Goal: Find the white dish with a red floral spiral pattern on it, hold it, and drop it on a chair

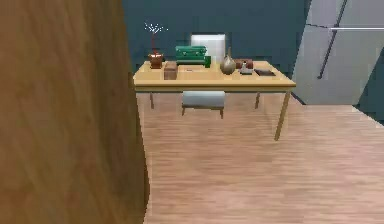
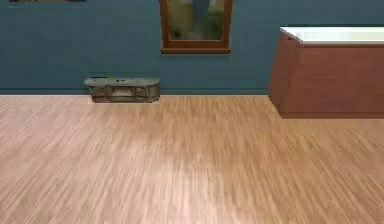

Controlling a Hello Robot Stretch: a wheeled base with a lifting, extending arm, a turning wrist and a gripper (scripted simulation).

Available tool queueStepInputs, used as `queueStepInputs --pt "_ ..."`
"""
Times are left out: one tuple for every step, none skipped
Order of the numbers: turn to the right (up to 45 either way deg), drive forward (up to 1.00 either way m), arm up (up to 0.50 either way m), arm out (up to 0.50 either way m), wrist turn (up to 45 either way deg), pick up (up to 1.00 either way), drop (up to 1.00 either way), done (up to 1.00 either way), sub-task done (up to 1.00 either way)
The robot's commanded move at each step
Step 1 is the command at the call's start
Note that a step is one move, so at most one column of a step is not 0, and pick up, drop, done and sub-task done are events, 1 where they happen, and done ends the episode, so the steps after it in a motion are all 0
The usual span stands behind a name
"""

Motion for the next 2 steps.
queueStepInputs --pt "45.0 0.0 0.0 0.0 0.0 0.0 0.0 0.0 0.0" --pt "42.0 0.0 0.0 0.0 0.0 0.0 0.0 0.0 0.0"
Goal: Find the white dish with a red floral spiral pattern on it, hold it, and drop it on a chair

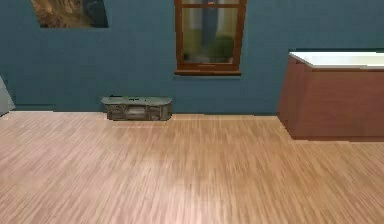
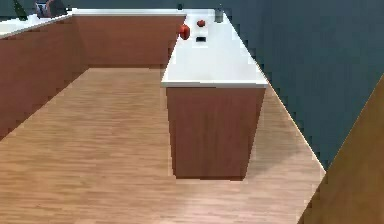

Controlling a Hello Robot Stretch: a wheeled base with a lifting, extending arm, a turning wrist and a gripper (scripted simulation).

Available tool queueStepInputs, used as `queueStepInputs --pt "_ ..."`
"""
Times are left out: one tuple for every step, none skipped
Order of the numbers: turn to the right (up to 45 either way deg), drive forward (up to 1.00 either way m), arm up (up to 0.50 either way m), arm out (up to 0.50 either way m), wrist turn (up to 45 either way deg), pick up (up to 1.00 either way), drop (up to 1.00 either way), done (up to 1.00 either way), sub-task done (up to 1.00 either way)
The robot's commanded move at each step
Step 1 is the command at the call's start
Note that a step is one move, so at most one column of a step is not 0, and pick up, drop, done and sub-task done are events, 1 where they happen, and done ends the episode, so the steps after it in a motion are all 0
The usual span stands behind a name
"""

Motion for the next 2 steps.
queueStepInputs --pt "0.0 0.1 0.0 0.0 0.0 0.0 0.0 0.0 0.0" --pt "-45.0 0.0 0.0 0.0 0.0 0.0 0.0 0.0 0.0"
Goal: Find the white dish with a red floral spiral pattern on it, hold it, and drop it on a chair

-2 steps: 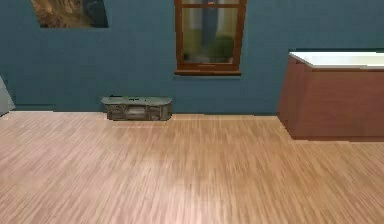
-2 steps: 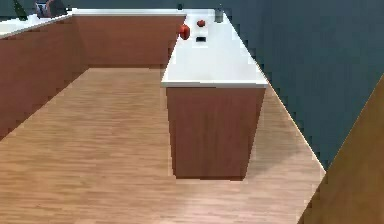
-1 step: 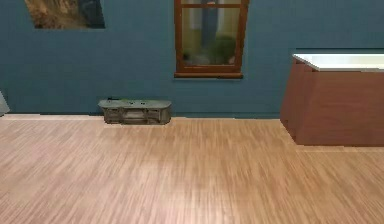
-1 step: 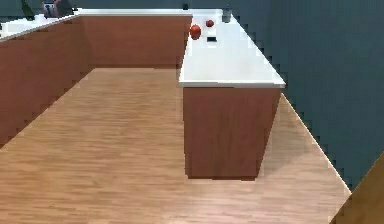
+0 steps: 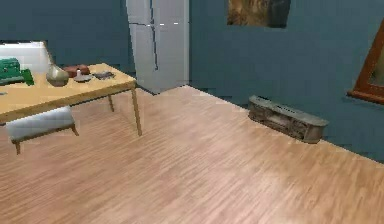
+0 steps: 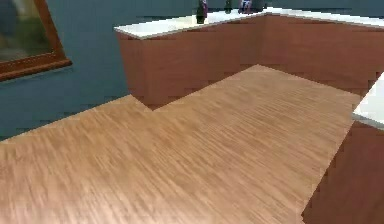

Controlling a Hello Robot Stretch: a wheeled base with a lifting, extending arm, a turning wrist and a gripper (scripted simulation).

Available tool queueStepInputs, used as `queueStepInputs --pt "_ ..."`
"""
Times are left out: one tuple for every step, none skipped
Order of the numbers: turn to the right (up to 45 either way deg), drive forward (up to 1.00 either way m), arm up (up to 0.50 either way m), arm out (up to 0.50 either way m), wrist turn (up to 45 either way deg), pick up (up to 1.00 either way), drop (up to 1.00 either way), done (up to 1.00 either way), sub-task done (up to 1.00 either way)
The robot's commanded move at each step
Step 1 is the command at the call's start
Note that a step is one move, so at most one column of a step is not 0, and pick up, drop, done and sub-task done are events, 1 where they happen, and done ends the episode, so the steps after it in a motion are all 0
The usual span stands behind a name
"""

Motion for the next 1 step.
queueStepInputs --pt "-33.0 0.0 0.0 0.0 0.0 0.0 0.0 0.0 0.0"
